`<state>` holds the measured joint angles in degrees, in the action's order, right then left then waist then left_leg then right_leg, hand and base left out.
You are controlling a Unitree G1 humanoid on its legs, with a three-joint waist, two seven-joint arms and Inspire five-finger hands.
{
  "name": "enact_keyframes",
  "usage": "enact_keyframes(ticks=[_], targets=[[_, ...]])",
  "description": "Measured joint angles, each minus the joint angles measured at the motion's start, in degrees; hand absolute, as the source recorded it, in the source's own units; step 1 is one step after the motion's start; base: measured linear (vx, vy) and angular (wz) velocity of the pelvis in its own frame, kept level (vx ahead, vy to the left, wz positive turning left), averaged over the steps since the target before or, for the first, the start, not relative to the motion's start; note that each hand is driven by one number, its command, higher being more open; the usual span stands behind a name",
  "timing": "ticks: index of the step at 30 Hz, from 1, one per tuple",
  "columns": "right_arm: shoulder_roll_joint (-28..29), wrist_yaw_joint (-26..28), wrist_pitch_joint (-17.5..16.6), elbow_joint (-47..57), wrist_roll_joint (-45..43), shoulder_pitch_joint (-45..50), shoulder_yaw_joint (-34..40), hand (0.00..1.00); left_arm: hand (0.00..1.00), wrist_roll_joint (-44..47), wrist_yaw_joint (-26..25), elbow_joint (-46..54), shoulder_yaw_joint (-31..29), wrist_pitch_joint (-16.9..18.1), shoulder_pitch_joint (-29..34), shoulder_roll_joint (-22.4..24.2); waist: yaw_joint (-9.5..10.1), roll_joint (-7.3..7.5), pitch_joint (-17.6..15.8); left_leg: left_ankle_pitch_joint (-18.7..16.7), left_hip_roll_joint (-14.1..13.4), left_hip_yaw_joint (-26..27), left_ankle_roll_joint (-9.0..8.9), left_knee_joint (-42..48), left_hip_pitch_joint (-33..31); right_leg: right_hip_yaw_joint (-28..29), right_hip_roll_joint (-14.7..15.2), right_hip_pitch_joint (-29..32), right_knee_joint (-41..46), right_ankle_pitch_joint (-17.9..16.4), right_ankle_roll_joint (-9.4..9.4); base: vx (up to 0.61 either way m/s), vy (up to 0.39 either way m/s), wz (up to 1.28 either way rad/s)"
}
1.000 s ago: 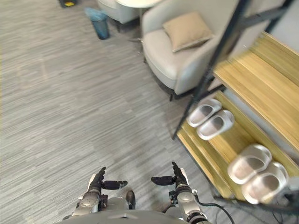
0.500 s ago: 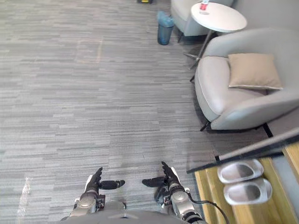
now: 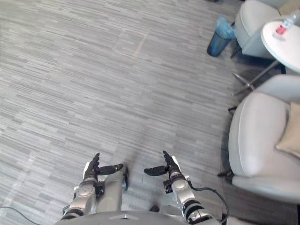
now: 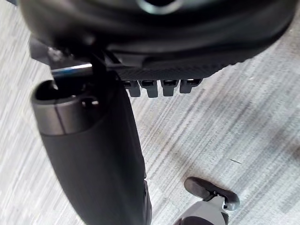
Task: Organize the slippers on the shoe rack
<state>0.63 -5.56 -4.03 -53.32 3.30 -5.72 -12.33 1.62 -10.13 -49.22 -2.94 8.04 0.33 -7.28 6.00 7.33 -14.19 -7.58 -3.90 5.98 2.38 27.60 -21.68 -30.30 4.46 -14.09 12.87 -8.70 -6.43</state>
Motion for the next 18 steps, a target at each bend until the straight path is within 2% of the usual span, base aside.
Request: enact_keyframes(ticks=[2, 3, 4, 5, 6, 7, 8, 10, 12, 13, 14, 15, 16, 18], targets=[[0.5, 0.3, 0.0, 0.0, 0.1, -0.3, 0.0, 1.0, 1.0, 0.0, -0.2, -0.5, -0.3, -0.1, 0.2, 0.1, 0.26, -0.4, 0.0, -2.4, 0.0, -0.6, 0.4, 0.6, 2.5, 1.4, 1.1, 1.0, 7.4, 3.5, -0.37, 0.55, 0.12, 0.54], [1.1, 0.5, 0.0, 0.1, 0.2, -0.1, -0.2, 1.0, 1.0, 0.0, -0.3, -1.5, -0.6, -0.5, 0.6, 0.2, 0.1, -1.33, -0.6, -4.7, 0.0, -1.6, 1.13, -0.5, 7.8, 2.8, 3.6, 3.1, 19.8, 11.6, 1.58, 0.52, 0.074, 0.47], [1.1, 0.7, 0.0, 0.1, 0.2, 0.2, -0.2, 1.0, 1.0, 0.0, -0.3, -1.8, -0.6, -0.6, 0.7, 0.6, 0.12, -2.12, -1.0, -5.3, -0.1, -1.8, 1.11, -1.3, 9.5, 3.6, 4.6, 4.4, 24.6, 11.2, 2.93, 0.51, 0.051, 0.56], [1.1, 1.3, -0.4, 0.3, 1.2, 0.1, -0.2, 1.0, 1.0, -0.1, -0.5, -3.1, -0.6, -0.7, 0.8, 0.5, -0.17, -2.8, -1.5, -6.9, -0.2, -2.7, 0.71, -3.9, 14.8, 6.8, 5.6, 9.7, 37.7, 4.9, 6.77, 0.47, -0.016, 0.4], [1.1, 1.4, -0.5, 0.8, 1.3, 0.4, -0.4, 1.0, 1.0, -0.2, -0.6, -4.0, -0.5, -0.9, 0.9, 0.5, -0.6, -3.56, -1.6, -7.4, -0.2, -3.7, 0.81, -5.7, 17.4, 8.5, 4.7, 12.8, 41.2, 2.1, 6.77, 0.36, -0.038, 0.45], [1.1, 1.5, -0.6, 1.4, 1.4, 0.5, -0.4, 1.0, 1.0, -0.2, -0.6, -4.4, -0.5, -1.1, 1.0, 0.5, -0.9, -3.91, -1.7, -7.6, -0.3, -4.4, 0.72, -7.0, 19.3, 9.3, 3.8, 14.7, 41.9, 0.5, 6.85, 0.44, -0.079, 0.63], [1.0, 1.6, -0.6, 2.7, 1.4, 1.6, -0.5, 1.0, 1.0, -0.4, -0.7, -5.0, -0.5, -1.2, 1.6, 0.6, -2.13, -4.62, -1.6, -7.9, -1.0, -6.5, 0.33, -9.8, 22.7, 9.8, 2.0, 19.2, 39.5, -2.5, 7.1, 0.36, -0.086, 0.73], [0.7, 1.6, -0.8, 3.2, 1.3, 2.3, -0.9, 1.0, 1.0, -1.1, -0.7, -5.2, -0.5, -1.3, 1.8, 0.8, -3.86, -5.38, -2.0, -8.8, -2.3, -9.5, -0.83, -11.8, 26.0, 10.6, 0.1, 24.9, 30.6, -5.0, 6.89, 0.47, -0.176, 0.96], [0.4, 1.6, -0.7, 3.0, 1.2, 2.8, -1.3, 1.0, 1.0, -1.4, -0.7, -5.2, -0.1, -1.3, 1.9, 0.8, -4.15, -4.75, -1.8, -11.1, -3.1, -11.8, -3.32, -12.8, 28.2, 13.5, -0.6, 29.5, 10.7, -0.9, 3.02, 0.61, -0.275, 0.85], [0.3, 1.6, -0.7, 2.9, 1.2, 3.0, -1.4, 1.0, 1.0, -1.3, -0.6, -5.2, -0.2, -1.4, 2.2, 0.8, -4.14, -3.91, -1.8, -12.4, -2.9, -12.8, -4.65, -13.0, 29.5, 13.7, -0.1, 29.3, 5.8, 5.9, 3.53, 0.66, -0.34, 0.61], [0.1, 1.5, -0.6, 2.0, 1.2, 3.0, -1.3, 1.0, 1.0, -1.4, -0.7, -5.8, -0.2, -1.5, 1.9, 1.0, -4.08, -5.14, -1.9, -13.3, -4.7, -14.2, -5.32, -13.1, 31.2, 12.8, -1.4, 27.4, 5.9, 8.0, 6.78, 0.45, -0.241, 0.39], [-0.1, 1.5, -0.3, 1.5, 1.2, 2.4, -1.0, 1.0, 1.0, -2.1, -0.2, -6.1, -0.1, -1.3, 1.8, 1.5, -3.64, -5.55, -1.6, -11.7, -5.1, -14.5, -4.53, -13.2, 31.2, 12.5, -1.7, 27.7, 8.2, 4.9, 6.68, 0.64, -0.359, 0.35], [-0.6, 1.3, -0.2, 1.5, 1.2, 2.0, -0.5, 1.0, 1.0, -2.3, 0.1, -6.1, 0.5, -1.3, 2.0, 2.3, -4.3, -5.56, -1.5, -10.4, -5.0, -15.3, -4.82, -13.0, 32.0, 12.3, -0.9, 28.1, 12.2, 1.1, 7.04, 0.39, -0.225, 0.23], [-1.1, 1.2, -0.2, 1.5, 1.2, 2.8, 0.1, 1.0, 1.0, -2.9, 0.6, -6.2, 1.2, -1.3, 2.5, 2.6, -4.99, -6.31, 0.0, -9.9, -5.4, -18.0, -5.51, -9.5, 31.2, 10.9, -0.9, 27.3, 14.3, -2.6, 8.16, 0.48, -0.272, 0.37]])
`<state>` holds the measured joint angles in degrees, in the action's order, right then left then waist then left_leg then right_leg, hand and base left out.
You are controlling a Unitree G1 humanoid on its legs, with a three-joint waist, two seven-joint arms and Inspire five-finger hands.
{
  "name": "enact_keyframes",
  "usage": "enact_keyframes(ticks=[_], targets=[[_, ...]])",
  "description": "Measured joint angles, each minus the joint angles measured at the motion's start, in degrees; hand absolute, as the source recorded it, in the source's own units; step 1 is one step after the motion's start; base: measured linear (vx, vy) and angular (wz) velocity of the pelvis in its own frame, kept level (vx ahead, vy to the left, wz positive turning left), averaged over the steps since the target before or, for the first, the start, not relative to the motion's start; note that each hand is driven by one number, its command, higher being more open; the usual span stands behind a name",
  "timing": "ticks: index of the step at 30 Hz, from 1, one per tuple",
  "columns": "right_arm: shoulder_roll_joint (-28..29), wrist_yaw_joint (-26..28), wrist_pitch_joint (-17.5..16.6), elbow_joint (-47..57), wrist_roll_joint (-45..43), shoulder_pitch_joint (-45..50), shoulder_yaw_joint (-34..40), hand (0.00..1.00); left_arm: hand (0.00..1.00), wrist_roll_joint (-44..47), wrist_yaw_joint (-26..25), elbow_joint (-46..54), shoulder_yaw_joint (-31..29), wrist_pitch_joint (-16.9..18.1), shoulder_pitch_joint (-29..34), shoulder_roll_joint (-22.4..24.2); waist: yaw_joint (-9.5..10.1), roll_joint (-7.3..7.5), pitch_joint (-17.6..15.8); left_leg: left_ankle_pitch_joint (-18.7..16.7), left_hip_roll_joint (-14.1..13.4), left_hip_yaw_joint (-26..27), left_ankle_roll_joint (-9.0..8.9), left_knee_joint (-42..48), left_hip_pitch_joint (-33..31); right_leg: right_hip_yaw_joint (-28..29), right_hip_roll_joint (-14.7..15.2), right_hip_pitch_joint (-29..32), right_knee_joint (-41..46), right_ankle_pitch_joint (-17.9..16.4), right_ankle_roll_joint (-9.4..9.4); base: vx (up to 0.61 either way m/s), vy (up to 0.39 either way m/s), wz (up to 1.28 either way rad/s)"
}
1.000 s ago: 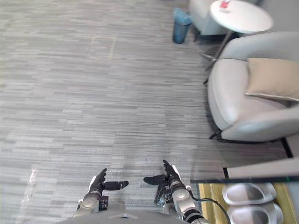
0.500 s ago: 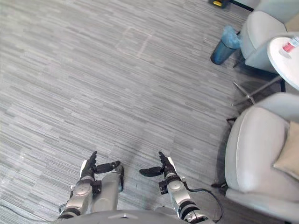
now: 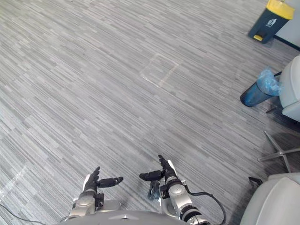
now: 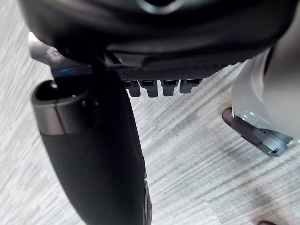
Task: Organize the slippers on the shoe rack
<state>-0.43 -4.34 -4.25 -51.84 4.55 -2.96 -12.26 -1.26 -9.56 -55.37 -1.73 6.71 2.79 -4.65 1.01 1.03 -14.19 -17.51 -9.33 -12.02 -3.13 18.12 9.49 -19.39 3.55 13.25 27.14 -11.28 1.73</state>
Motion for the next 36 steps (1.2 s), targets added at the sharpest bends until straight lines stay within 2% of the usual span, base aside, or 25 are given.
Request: enact_keyframes(ticks=[1, 2, 3, 4, 5, 6, 7, 8, 9, 10, 11, 12, 13, 14, 17, 20, 21, 24, 28, 29, 30, 31, 33, 34, 36], targets=[[-0.2, 0.0, 0.1, 0.1, 0.0, 0.4, 0.2, 1.0, 1.0, -0.5, 0.0, 0.0, 0.2, 0.0, 0.1, 0.3, -0.17, -0.47, 0.8, 0.7, -0.1, -1.4, -1.33, 6.5, -2.7, -1.1, -0.8, -1.9, -1.6, -1.3, -0.06, 0.48, -0.247, 0.41], [-0.1, 0.0, 0.3, 0.2, 0.1, 0.8, 0.2, 1.0, 1.0, -0.6, 0.1, 0.1, -0.1, 0.0, -0.1, 0.5, -0.15, -0.65, 0.7, 2.2, -0.2, -1.6, -4.22, 12.8, -5.0, -1.6, -1.5, -4.0, -3.4, -1.7, -0.04, 0.46, -0.214, 0.39], [0.1, 0.0, 0.6, 0.8, 0.0, 1.8, 0.1, 1.0, 1.0, -0.6, 0.1, 0.2, -1.5, 0.0, 0.0, 0.7, 0.03, -1.0, 0.9, 6.3, -0.7, -1.5, -10.79, 23.2, -9.3, -2.2, -3.0, -7.7, -6.9, -1.7, 0.04, 0.43, -0.175, 0.26], [0.4, 0.0, 0.8, 1.2, -0.1, 2.9, -0.1, 1.0, 1.0, -0.5, -0.1, 1.5, -4.0, 0.0, 0.5, 1.6, 0.57, -1.38, 1.2, 6.2, -2.6, 0.9, -11.35, 35.9, -15.1, -2.4, -5.0, -12.6, -10.8, -1.7, 0.31, 0.5, -0.17, 0.12], [1.1, 0.0, 1.0, 1.1, -0.2, 2.9, -0.1, 1.0, 1.0, -0.4, -0.5, 2.5, -5.0, 0.1, 0.4, 1.7, 1.32, -1.19, 1.1, 4.0, -4.1, 4.4, -9.71, 41.2, -18.7, -2.3, -5.8, -15.8, -13.3, -1.7, 0.47, 0.49, -0.122, -0.07], [1.9, -0.1, 1.1, 0.8, -0.3, 2.5, -0.1, 1.0, 1.0, -0.5, -0.4, 3.4, -5.4, 0.2, -0.1, 1.0, 1.94, 0.32, 1.2, 1.1, -4.5, 9.0, -5.67, 40.5, -22.9, -1.3, -5.7, -19.6, -16.2, -1.7, 0.47, 0.41, -0.073, -0.13], [2.1, -0.1, 1.1, 0.8, -0.3, 2.2, -0.1, 1.0, 1.0, -0.5, -0.4, 3.8, -5.5, 0.3, -0.1, 0.8, 2.08, 0.72, 1.2, 0.4, -4.3, 10.1, -4.88, 39.1, -23.8, -0.9, -5.5, -20.3, -16.7, -1.7, 0.45, 0.42, -0.02, -0.29], [2.4, -0.1, 1.1, 0.8, -0.4, 1.0, -0.2, 1.0, 1.0, -0.5, -0.5, 4.8, -5.7, 0.4, -0.4, 0.4, 2.34, 1.75, 0.8, -1.7, -2.8, 12.2, -2.57, 31.6, -26.9, 0.7, -4.4, -22.5, -17.6, -1.7, 0.43, 0.43, 0.065, -0.29], [2.5, -0.2, 1.1, 0.8, -0.5, 0.7, -0.2, 1.0, 1.0, -0.5, -0.5, 5.0, -5.8, 0.4, -0.5, 0.3, 2.44, 1.98, 0.6, -1.8, -2.0, 12.2, -2.38, 28.7, -27.7, 1.0, -4.1, -23.0, -17.7, -1.7, 0.43, 0.43, 0.113, -0.39], [2.5, -0.6, 1.1, 0.8, -0.6, -0.2, -0.1, 1.0, 1.0, -0.3, -0.5, 5.5, -5.7, 0.5, -1.1, 0.3, 2.75, 2.27, 0.2, -0.8, -0.2, 11.2, -1.97, 20.8, -29.8, 1.5, -3.2, -24.5, -18.0, -1.8, 0.2, 0.45, 0.191, -0.39], [2.3, -1.0, 1.0, 0.8, -0.6, -0.3, -0.1, 1.0, 1.0, -0.1, -0.5, 5.8, -5.6, 0.7, -1.5, 0.3, 3.48, 2.38, 0.0, 6.9, 1.2, 9.9, -1.72, 12.3, -30.8, 2.3, -2.8, -26.1, -18.1, -2.5, -1.38, 0.38, 0.191, -0.45], [2.1, -1.0, 0.9, 0.7, -0.6, -0.2, -0.1, 1.0, 1.0, 0.2, -0.6, 5.8, -5.3, 0.8, -1.4, 0.3, 3.98, 2.39, 0.1, 12.2, 1.5, 9.6, -1.2, 11.1, -30.5, 2.7, -3.0, -26.8, -18.2, -3.0, -2.37, 0.6, 0.233, -0.13], [3.2, -1.1, 0.8, 0.0, -0.6, -0.1, -0.3, 1.0, 1.0, 0.7, -0.7, 5.3, -3.7, 0.7, -2.3, -1.4, 3.6, 5.3, 0.6, 10.3, 3.9, 9.9, -0.13, 11.2, -29.5, 3.7, -0.6, -27.2, -18.3, -2.3, -3.11, 0.62, 0.216, 0.19], [3.1, -1.0, 0.9, -0.4, -0.6, -0.5, -0.1, 1.0, 1.0, 0.7, -0.7, 5.2, -2.7, 0.7, -2.6, -1.8, 3.48, 5.59, 0.8, 8.6, 4.1, 9.8, 0.86, 12.6, -29.3, 4.7, -0.1, -27.3, -16.4, -0.2, -4.91, 0.61, 0.204, 0.3], [3.3, -1.0, 0.8, -0.7, -0.6, -1.6, -0.2, 1.0, 1.0, 1.9, -0.5, 4.5, -1.9, 0.2, -1.5, -1.8, 3.67, 4.43, 0.5, 3.9, 4.1, 11.6, 2.44, 13.8, -24.7, 7.6, 2.0, -24.6, -3.5, 2.9, -6.65, 0.42, 0.184, -0.03], [3.3, -0.5, 0.8, -1.4, -0.1, -1.7, -0.3, 1.0, 1.0, 2.0, -0.4, 4.4, -1.4, 0.2, 0.0, -1.6, 3.72, 2.45, -0.5, 0.1, 3.7, 14.1, 4.12, 10.8, -15.3, 8.3, 6.0, -18.2, 17.9, 13.4, -7.29, 0.45, 0.171, -0.28], [3.3, -0.2, 0.8, -1.4, 0.0, -1.8, -0.3, 1.0, 1.0, 2.0, -0.4, 4.3, -1.0, 0.2, 0.4, -2.1, 3.44, 2.21, -0.6, -0.8, 3.6, 14.8, 4.44, 9.3, -12.1, 7.6, 6.9, -14.7, 25.3, 9.0, -5.29, 0.28, 0.081, -0.28], [3.1, 0.0, 0.9, -1.4, 0.5, -1.7, -0.3, 1.0, 1.0, 2.0, -0.4, 2.5, -0.7, 0.1, 0.7, -2.5, 2.03, 0.93, -0.8, -1.0, 1.8, 16.1, 4.39, 2.9, -5.0, 1.7, 5.9, -5.2, 25.4, 0.2, -2.74, 0.39, 0.065, -0.14], [2.7, 0.0, 1.2, -2.6, 0.5, -1.7, -0.2, 1.0, 1.0, 2.3, 0.3, 1.8, -0.6, -0.5, 0.8, -2.3, 1.49, 0.45, -1.0, -1.2, 0.5, 17.8, 4.16, -1.6, 0.3, -2.6, 2.9, 0.8, 2.2, 0.7, -3.42, 0.42, -0.057, -0.09], [2.5, -0.1, 1.2, -3.0, 0.5, -0.8, -0.2, 1.0, 1.0, 2.3, 0.8, 1.8, -0.6, -0.5, 1.3, -2.3, 1.3, 1.07, -0.6, -2.7, 1.2, 17.9, 1.53, -2.7, 2.6, -2.1, 1.1, 0.8, -10.8, 6.8, -3.96, 0.66, -0.195, 0.25], [2.4, 0.0, 0.9, -2.9, 0.6, -0.6, -0.2, 1.0, 1.0, 2.2, 0.9, 1.6, -0.6, -0.6, 1.3, -2.3, 0.76, 1.35, -0.4, -4.0, 1.2, 17.0, 0.65, -2.8, 4.0, -0.2, 0.4, 0.2, -10.9, 13.9, -2.13, 0.6, -0.208, 0.24], [2.1, 0.0, 1.4, -3.4, 0.9, -1.1, -0.1, 1.0, 1.0, 1.8, 1.3, 1.0, -0.6, -0.6, 1.3, -1.6, 0.87, -0.62, 0.4, -4.4, -0.7, 15.8, 0.19, -1.7, 4.8, 0.4, -1.0, 0.6, -7.5, 11.7, 0.01, 0.42, -0.15, 0.09], [2.0, 0.0, 1.4, -3.8, 0.9, -1.4, 0.2, 1.0, 1.0, 1.8, 1.5, 0.9, -0.6, -0.6, 1.7, -0.7, 0.85, -1.56, 1.3, -4.3, -1.6, 14.7, 0.12, 2.8, 3.0, 0.3, -1.6, 1.5, -5.1, 8.7, 0.76, 0.48, -0.155, -0.11], [1.9, 0.0, 1.4, -4.1, 0.9, -1.3, 1.5, 1.0, 1.0, 1.6, 1.6, 0.6, -0.5, -0.6, 1.6, -0.3, 0.6, -2.39, 1.8, -3.5, -2.3, 12.9, -1.42, 8.4, 0.6, -0.1, -2.1, 1.2, -3.8, 6.7, 1.38, 0.54, -0.177, -0.01], [1.7, 0.0, 1.7, -4.3, 0.9, 0.1, 3.3, 1.0, 1.0, 1.7, 2.2, -0.1, -1.3, -0.7, 1.0, 1.0, 0.43, -3.17, 2.2, 4.7, -2.8, 9.4, -5.4, 22.7, -4.9, -0.6, -3.6, -3.6, -6.2, 4.6, 1.27, 0.51, -0.167, 0.1]])
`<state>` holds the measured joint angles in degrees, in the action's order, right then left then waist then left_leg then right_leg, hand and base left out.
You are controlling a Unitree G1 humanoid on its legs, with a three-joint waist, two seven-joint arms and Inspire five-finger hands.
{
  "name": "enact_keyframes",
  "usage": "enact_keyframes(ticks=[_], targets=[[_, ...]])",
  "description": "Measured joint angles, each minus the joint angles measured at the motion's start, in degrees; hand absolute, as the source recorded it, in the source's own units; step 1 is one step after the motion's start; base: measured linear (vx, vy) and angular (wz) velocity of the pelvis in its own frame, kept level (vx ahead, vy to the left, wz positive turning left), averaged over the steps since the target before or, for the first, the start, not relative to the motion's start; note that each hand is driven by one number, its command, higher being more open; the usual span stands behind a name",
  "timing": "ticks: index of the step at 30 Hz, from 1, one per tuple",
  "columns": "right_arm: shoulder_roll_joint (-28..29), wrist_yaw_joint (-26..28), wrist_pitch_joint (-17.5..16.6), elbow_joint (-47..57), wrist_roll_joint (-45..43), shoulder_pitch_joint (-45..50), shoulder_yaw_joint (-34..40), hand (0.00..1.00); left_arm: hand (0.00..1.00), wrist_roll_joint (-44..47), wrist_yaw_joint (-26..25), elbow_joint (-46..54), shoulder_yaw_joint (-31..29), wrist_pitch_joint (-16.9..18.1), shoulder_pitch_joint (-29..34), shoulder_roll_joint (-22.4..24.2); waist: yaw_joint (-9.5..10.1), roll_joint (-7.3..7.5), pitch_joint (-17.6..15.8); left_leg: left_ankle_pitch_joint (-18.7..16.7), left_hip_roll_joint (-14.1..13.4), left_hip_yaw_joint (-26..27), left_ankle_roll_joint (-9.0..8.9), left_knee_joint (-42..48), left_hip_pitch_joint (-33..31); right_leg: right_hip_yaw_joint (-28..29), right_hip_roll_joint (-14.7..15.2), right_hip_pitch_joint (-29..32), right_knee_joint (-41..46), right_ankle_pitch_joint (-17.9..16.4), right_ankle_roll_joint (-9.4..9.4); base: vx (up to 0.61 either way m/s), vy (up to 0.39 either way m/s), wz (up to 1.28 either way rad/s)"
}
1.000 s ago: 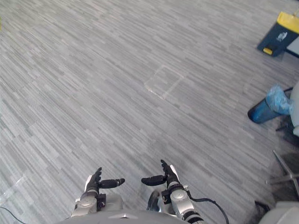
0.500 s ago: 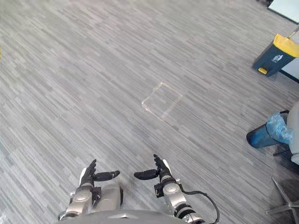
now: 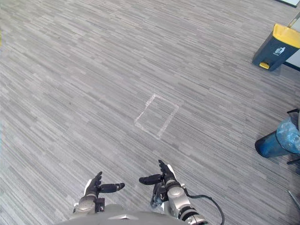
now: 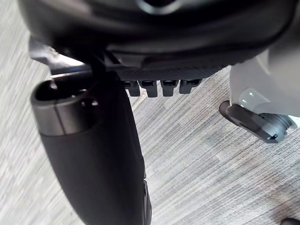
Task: Organize the slippers on the shoe rack
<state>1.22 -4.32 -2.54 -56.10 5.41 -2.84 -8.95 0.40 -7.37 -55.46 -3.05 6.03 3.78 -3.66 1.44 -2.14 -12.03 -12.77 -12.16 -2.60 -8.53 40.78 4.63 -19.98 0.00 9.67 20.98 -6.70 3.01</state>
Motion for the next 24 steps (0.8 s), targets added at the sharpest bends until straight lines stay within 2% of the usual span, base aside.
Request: enact_keyframes(ticks=[1, 2, 3, 5, 6, 8, 9, 10, 11, 12, 13, 14, 15, 16, 17, 19, 21, 23, 24], targets=[[0.1, 0.0, 0.3, 0.1, -1.1, 0.6, 0.0, 1.0, 1.0, 0.0, 0.1, 0.2, -0.6, 0.0, -0.2, 0.6, 0.09, 0.3, -0.2, 1.7, -1.7, 0.9, -1.44, 10.6, -4.1, 0.1, -1.0, -4.8, -4.5, -0.2, 0.08, 0.56, -0.152, 0.12], [0.4, -0.1, 0.3, 0.0, -2.3, 1.0, 1.0, 1.0, 1.0, 0.0, 0.4, 1.4, -0.6, 0.1, -0.3, 0.1, 0.5, 0.91, -0.2, -2.0, -3.7, 4.3, -0.07, 18.3, -9.4, 0.1, -2.2, -10.1, -8.9, -0.1, 0.1, 0.54, -0.133, 0.11], [0.4, -0.1, 0.3, 0.0, -2.5, 1.0, 1.1, 1.0, 1.0, 0.0, 0.4, 1.6, -0.6, 0.1, -0.3, -0.1, 0.58, 1.18, -0.2, -2.7, -3.7, 4.8, 0.34, 18.4, -10.2, 0.1, -2.2, -10.9, -9.6, -0.1, 0.08, 0.41, -0.067, 0.06], [0.2, -0.4, 0.3, -1.0, -3.3, 0.4, 1.4, 1.0, 1.0, 0.1, 0.3, 3.6, -0.7, 0.2, -0.6, -1.2, 1.4, 3.62, -0.4, -7.3, -1.5, 8.0, 2.61, 9.0, -15.9, 1.0, -1.3, -15.2, -12.8, 0.0, 0.02, 0.38, 0.014, -0.1], [0.2, -1.0, 0.3, -1.0, -3.3, -0.6, 2.2, 1.0, 1.0, 0.2, 0.1, 4.8, -0.7, 0.3, -1.0, -1.5, 1.73, 4.45, -1.2, -7.7, 1.2, 6.3, 3.16, 0.3, -19.2, 1.6, -0.5, -16.7, -13.7, 0.0, -0.02, 0.34, 0.104, -0.21], [0.3, -1.2, 0.3, -1.0, -3.3, -1.0, 2.5, 1.0, 1.0, 0.3, 0.1, 5.0, -0.7, 0.3, -1.3, -1.6, 1.88, 4.68, -1.4, -6.6, 2.8, 4.2, 3.56, -5.0, -20.7, 1.8, -0.1, -17.5, -14.1, -0.2, -0.25, 0.35, 0.175, -0.28], [-0.2, -1.4, 0.1, -1.0, -3.3, -0.7, 3.2, 1.0, 1.0, 0.9, -0.2, 4.8, -0.6, 0.3, -1.8, -1.3, 2.69, 4.44, -1.8, 5.4, 4.5, 0.6, 3.24, -14.3, -20.9, 2.8, 0.3, -19.8, -14.2, -2.3, -3.87, 0.44, 0.251, -0.33], [0.5, -1.5, 0.1, -1.4, -3.3, -0.4, 3.0, 1.0, 1.0, 1.4, -0.3, 4.1, -0.6, 0.2, -2.4, -1.9, 2.73, 5.58, -2.2, 5.5, 5.9, 1.3, 5.02, -13.4, -20.1, 3.4, 2.0, -20.9, -14.2, -3.5, -5.36, 0.45, 0.242, -0.26], [0.9, -1.4, 0.1, -1.4, -3.3, -0.1, 3.1, 1.0, 1.0, 1.4, -0.6, 3.9, -0.5, 0.2, -2.6, -2.1, 2.61, 6.34, -1.8, 4.1, 6.5, 1.3, 5.49, -13.0, -20.1, 3.3, 2.6, -20.8, -13.5, -3.6, -5.45, 0.35, 0.167, -0.02], [1.1, -1.2, 0.1, -1.5, -3.3, 0.2, 3.1, 1.0, 1.0, 2.0, -0.7, 3.6, -0.6, 0.1, -2.8, -2.1, 2.8, 6.56, -1.7, 1.5, 6.4, 1.6, 5.78, -11.2, -20.0, 3.4, 3.2, -20.5, -11.2, -3.7, -5.42, 0.28, 0.144, -0.06], [1.1, -1.2, 0.1, -1.6, -3.3, 0.1, 3.1, 1.0, 1.0, 2.5, -0.7, 3.4, -0.7, 0.0, -2.8, -2.1, 2.94, 6.18, -1.9, 0.0, 6.3, 2.0, 6.04, -10.3, -19.4, 3.5, 3.8, -20.1, -8.7, -3.8, -5.64, 0.35, 0.208, -0.34], [1.4, -1.2, 0.1, -1.9, -3.3, 0.2, 3.1, 1.0, 1.0, 3.1, -0.8, 3.4, -0.7, -0.1, -2.3, -2.1, 3.11, 5.98, -2.0, -2.4, 6.1, 4.0, 7.52, -10.4, -16.7, 4.2, 6.1, -17.0, 1.4, -4.2, -6.28, 0.27, 0.186, -0.37], [1.4, -1.1, 0.1, -2.1, -3.3, 0.2, 3.1, 1.0, 1.0, 3.3, -0.8, 3.4, -0.7, -0.1, -2.1, -2.1, 3.11, 5.89, -2.0, -2.8, 6.2, 4.5, 7.69, -10.6, -15.7, 4.2, 6.8, -16.1, 4.6, -4.1, -6.44, 0.34, 0.206, -0.52], [1.5, -0.9, 0.1, -2.3, -3.2, 0.5, 3.1, 1.0, 1.0, 3.6, -0.8, 3.3, -0.7, -0.2, -1.7, -2.1, 3.12, 5.65, -2.2, -3.7, 6.4, 6.0, 8.67, -10.9, -12.9, 4.0, 9.1, -13.5, 13.0, -2.8, -7.61, 0.34, 0.194, -0.53], [1.5, -0.5, 0.6, -2.2, -3.1, 0.6, 3.1, 1.0, 1.0, 3.5, -0.9, 3.0, -0.6, -0.3, -1.1, -2.3, 2.85, 4.93, -2.5, -5.6, 6.4, 7.9, 9.9, -11.1, -8.8, 2.7, 12.4, -10.9, 23.1, -0.5, -6.15, 0.44, 0.214, -0.55], [1.5, 0.0, 0.3, -2.1, -3.1, 0.1, 3.0, 1.0, 1.0, 3.5, -0.9, 1.6, -0.6, -0.3, -0.5, -3.3, 1.42, 4.57, -2.5, -7.2, 6.0, 8.7, 10.68, -13.2, -3.1, -0.7, 13.7, -7.5, 31.6, -4.2, -4.7, 0.44, 0.153, -0.19], [1.4, 0.0, 0.1, -2.1, -2.7, -0.4, 3.0, 1.0, 1.0, 3.7, -1.0, 1.2, -0.7, -0.4, -0.2, -3.3, 1.24, 4.13, -2.6, -7.1, 5.2, 9.5, 10.47, -16.8, 0.3, -3.5, 12.7, -4.2, 29.7, -6.2, -4.11, 0.32, 0.046, -0.12], [1.4, 0.0, 0.0, -2.0, -2.5, -1.2, 2.7, 1.0, 1.0, 3.6, -1.0, 1.2, -0.7, -0.4, 0.3, -3.4, 1.31, 3.64, -2.6, -6.9, 4.1, 11.3, 10.09, -20.3, 3.5, -7.4, 11.4, -0.8, 21.9, -6.7, -3.88, 0.41, -0.007, -0.33], [1.4, 0.0, -0.2, -1.9, -2.0, -1.7, 2.6, 1.0, 1.0, 3.5, -0.9, 1.1, -0.7, -0.4, 0.3, -3.4, 1.26, 3.49, -2.7, -6.8, 3.7, 12.4, 9.59, -23.0, 6.0, -11.7, 10.2, 1.2, 12.8, -6.0, -3.53, 0.43, -0.054, -0.26]])
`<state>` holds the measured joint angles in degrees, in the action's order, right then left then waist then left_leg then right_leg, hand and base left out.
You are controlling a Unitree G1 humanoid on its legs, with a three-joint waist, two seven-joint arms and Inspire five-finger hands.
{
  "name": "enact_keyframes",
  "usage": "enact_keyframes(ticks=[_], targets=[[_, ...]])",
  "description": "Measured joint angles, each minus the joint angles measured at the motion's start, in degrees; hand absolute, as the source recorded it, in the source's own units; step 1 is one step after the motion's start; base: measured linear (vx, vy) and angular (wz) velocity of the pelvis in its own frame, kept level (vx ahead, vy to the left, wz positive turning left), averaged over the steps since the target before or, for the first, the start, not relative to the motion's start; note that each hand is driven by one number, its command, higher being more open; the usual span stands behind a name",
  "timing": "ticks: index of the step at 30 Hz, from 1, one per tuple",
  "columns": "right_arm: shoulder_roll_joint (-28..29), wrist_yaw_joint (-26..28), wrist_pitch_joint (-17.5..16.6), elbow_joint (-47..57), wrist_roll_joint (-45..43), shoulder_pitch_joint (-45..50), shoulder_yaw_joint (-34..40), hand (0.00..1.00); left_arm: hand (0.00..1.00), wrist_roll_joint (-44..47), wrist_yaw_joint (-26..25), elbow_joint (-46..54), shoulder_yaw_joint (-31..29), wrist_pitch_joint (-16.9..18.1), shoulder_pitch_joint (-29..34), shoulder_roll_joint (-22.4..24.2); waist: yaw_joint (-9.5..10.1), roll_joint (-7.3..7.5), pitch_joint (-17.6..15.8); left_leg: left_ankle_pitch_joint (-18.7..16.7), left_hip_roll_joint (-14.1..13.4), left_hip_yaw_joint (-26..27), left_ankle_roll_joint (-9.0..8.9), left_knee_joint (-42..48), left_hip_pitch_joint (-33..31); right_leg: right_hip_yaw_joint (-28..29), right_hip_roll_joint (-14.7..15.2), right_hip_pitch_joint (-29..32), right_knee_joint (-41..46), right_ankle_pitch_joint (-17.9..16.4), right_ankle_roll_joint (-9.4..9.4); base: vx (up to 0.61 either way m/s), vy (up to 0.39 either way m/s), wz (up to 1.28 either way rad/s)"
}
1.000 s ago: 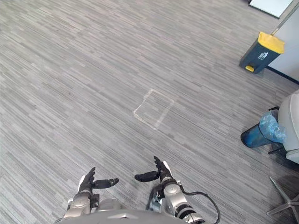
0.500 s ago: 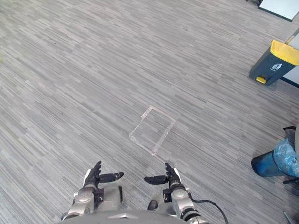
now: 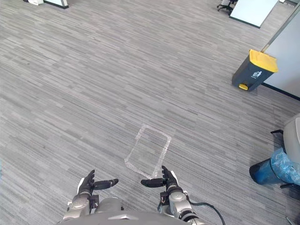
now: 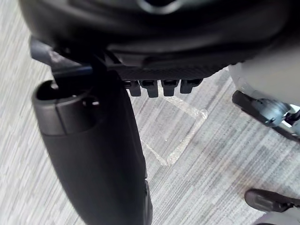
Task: Organize the slippers on the shoe rack
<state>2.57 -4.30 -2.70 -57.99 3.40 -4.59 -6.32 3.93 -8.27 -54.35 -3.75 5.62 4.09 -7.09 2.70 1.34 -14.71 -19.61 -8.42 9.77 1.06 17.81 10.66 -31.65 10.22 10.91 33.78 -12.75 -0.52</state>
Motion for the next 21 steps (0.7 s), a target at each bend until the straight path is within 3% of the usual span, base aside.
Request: enact_keyframes(ticks=[1, 2, 3, 4, 6, 7, 9, 11, 12, 13, 15, 17, 18, 19, 21], targets=[[0.0, 0.0, 0.0, 0.0, 0.0, -0.1, 0.0, 1.0, 1.0, 0.0, 0.0, 0.0, 0.0, 0.0, 0.0, 0.0, 0.04, -0.01, 0.0, 0.0, -0.1, 0.5, -0.47, -0.6, 0.6, -0.8, -0.6, 0.2, -3.2, 0.8, 0.03, 0.53, -0.093, -0.32], [0.0, 0.0, 0.0, -0.2, 0.0, 0.0, -1.2, 1.0, 1.0, 0.0, 0.3, 0.0, 0.0, 0.0, 0.6, -0.4, 0.18, 0.95, 0.5, -0.5, 1.0, 1.0, -2.23, -2.7, 2.7, -2.3, -2.9, 0.2, -15.4, 8.1, 0.63, 0.36, -0.093, -0.17], [0.1, 0.0, -0.1, -0.2, 0.0, 0.1, -1.2, 1.0, 1.0, 0.0, 0.3, 0.0, 0.0, 0.0, 0.6, -0.4, 0.17, 1.03, 0.6, -0.6, 1.1, 0.9, -2.33, -2.8, 2.8, -2.3, -2.9, 0.2, -15.7, 8.4, 0.79, 0.48, -0.127, -0.08], [-0.5, 0.1, -0.5, -0.2, 0.3, 0.3, -1.7, 1.0, 1.0, -0.2, 0.6, -1.0, 0.1, -0.1, 0.0, 0.1, -0.04, 0.16, 1.0, -1.7, 0.9, 0.1, -3.98, -2.8, 4.9, 0.2, -4.7, 0.0, -15.6, 13.7, 6.87, 0.49, -0.138, -0.07], [-0.8, 0.1, 0.0, -0.2, 1.0, 0.0, -1.5, 1.0, 1.0, -1.0, 0.8, -1.0, 0.0, 0.0, 0.3, 2.0, -0.17, -2.06, 2.7, -0.8, -1.2, -2.8, -5.32, 5.1, 1.4, 1.2, -6.6, 0.1, -15.0, 9.9, 6.58, 0.54, -0.16, -0.22], [-0.8, 0.1, 0.0, -0.2, 1.0, 0.1, -1.4, 1.0, 1.0, -1.3, 1.0, -1.0, 0.1, 0.0, 0.1, 2.2, -0.21, -2.36, 2.8, -0.1, -1.8, -3.9, -6.52, 9.2, -0.4, 1.3, -7.1, -0.2, -15.0, 9.0, 6.57, 0.51, -0.16, -0.24], [-0.9, 0.0, 0.6, 0.0, 0.9, 1.8, -1.1, 1.0, 1.0, -1.4, 1.3, -1.1, 0.0, -0.2, -0.4, 2.3, -0.42, -2.37, 2.8, 7.5, -3.3, -7.8, -10.19, 27.5, -7.3, 2.3, -9.7, -5.8, -19.3, 7.5, 6.4, 0.5, -0.137, -0.21], [-0.8, -0.2, 1.0, -0.2, 0.5, 1.9, 0.4, 1.0, 1.0, -1.7, 1.3, -0.9, 0.1, 0.1, -1.0, 2.6, -0.04, -1.53, 2.6, 2.8, -4.4, -6.7, -9.89, 36.0, -11.8, 4.1, -11.2, -11.2, -23.1, 7.5, 6.45, 0.48, -0.068, -0.36], [-0.9, -0.3, 1.0, -0.3, 0.3, 1.9, 0.7, 1.0, 1.0, -1.8, 1.4, -0.6, 0.1, 0.1, -1.1, 2.6, 0.04, -1.02, 2.5, 1.4, -4.1, -6.2, -9.31, 35.9, -12.9, 5.1, -11.3, -12.7, -24.0, 7.5, 6.42, 0.46, 0.013, -0.72], [-1.2, -1.0, 1.0, -0.2, -0.2, 1.6, 0.7, 1.0, 1.0, -2.3, 1.6, 0.4, 0.1, 0.2, -1.0, 2.3, 0.15, -0.17, 2.4, -0.7, -3.5, -5.3, -7.54, 32.2, -15.1, 7.6, -11.3, -14.6, -24.9, 7.5, 6.38, 0.26, 0.071, -0.72], [-1.4, -1.6, 0.9, -0.2, -0.3, 0.7, 1.0, 1.0, 1.0, -2.3, 1.6, 1.2, 0.1, 0.5, -1.0, 2.2, 0.51, 0.17, 2.2, -1.8, -3.0, -6.9, -6.14, 23.9, -17.9, 11.6, -11.2, -15.6, -24.7, 7.5, 6.09, 0.26, 0.172, -1.14], [-1.4, -2.0, 0.8, -0.2, -0.3, 0.5, 2.1, 1.0, 1.0, -2.3, 1.5, 1.3, 0.1, 0.6, -1.2, 2.1, 0.53, 0.31, 1.8, -1.3, -1.1, -13.5, -6.18, 14.7, -19.7, 15.1, -10.2, -16.2, -23.9, 6.0, 3.11, 0.25, 0.294, -1.08], [-1.8, -2.2, 0.8, -0.2, -0.3, 0.7, 2.8, 1.0, 1.0, -2.1, 1.3, 1.3, 0.1, 0.6, -1.3, 2.5, 0.54, -0.69, 1.3, 2.7, -0.2, -18.4, -7.29, 10.3, -19.8, 17.4, -9.9, -16.1, -22.0, 4.6, 1.2, 0.27, 0.374, -0.98], [-2.1, -2.3, 1.0, -0.4, -0.3, 1.8, 2.8, 1.0, 1.0, -1.7, 1.2, 0.9, 0.0, 0.5, -1.5, 2.9, 0.71, -0.7, 0.9, 6.6, 1.0, -17.8, -7.12, 9.5, -17.6, 20.0, -8.9, -15.9, -19.4, 2.9, -0.58, 0.23, 0.318, -0.77], [-1.7, -2.0, 1.7, -0.4, -0.2, 2.8, 2.6, 1.0, 1.0, -1.3, 1.0, 0.6, 0.0, 0.6, -1.4, 2.2, 0.6, 0.62, 1.3, 6.2, 2.4, -15.6, -7.13, 9.9, -16.3, 22.0, -7.0, -15.6, -18.6, 2.5, -1.23, 0.18, 0.223, -0.56]])
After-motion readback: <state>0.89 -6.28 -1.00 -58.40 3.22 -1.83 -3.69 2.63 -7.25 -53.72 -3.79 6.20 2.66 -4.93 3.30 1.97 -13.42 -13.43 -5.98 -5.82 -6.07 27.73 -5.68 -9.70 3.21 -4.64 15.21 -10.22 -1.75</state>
